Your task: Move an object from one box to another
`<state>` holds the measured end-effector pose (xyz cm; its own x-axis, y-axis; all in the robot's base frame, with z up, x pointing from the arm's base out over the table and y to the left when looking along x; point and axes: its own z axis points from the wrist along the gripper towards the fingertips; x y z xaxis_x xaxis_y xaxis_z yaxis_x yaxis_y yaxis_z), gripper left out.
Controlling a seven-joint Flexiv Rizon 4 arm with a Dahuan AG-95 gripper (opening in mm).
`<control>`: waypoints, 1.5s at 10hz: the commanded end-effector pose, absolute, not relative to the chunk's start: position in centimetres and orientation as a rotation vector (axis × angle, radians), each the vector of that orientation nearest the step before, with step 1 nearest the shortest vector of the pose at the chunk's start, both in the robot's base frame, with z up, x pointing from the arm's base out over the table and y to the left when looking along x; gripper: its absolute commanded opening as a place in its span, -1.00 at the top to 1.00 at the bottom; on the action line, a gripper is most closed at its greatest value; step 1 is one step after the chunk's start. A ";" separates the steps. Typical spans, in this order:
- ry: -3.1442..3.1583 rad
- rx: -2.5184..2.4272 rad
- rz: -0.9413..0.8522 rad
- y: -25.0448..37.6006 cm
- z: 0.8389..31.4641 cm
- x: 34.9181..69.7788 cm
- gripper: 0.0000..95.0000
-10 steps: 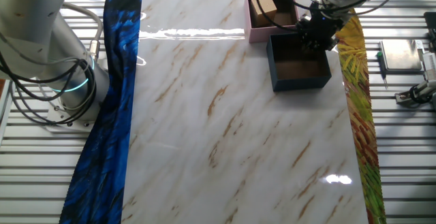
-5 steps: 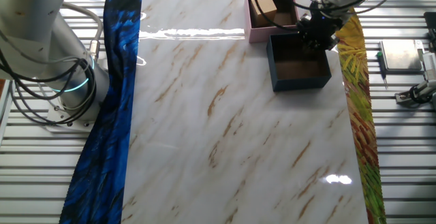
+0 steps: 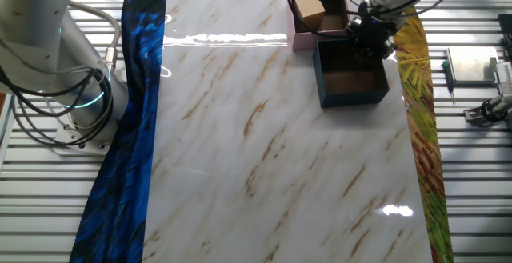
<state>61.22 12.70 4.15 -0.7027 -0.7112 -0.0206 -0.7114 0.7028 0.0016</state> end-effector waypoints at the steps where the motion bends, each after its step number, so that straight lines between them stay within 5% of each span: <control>1: 2.884 -1.197 0.031 12.7 4.1 61.3 1.00; 15: 2.947 -1.194 0.060 12.7 4.1 61.3 1.00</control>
<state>61.39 12.71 4.08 -0.7181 -0.6956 0.0225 -0.6940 0.7181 0.0511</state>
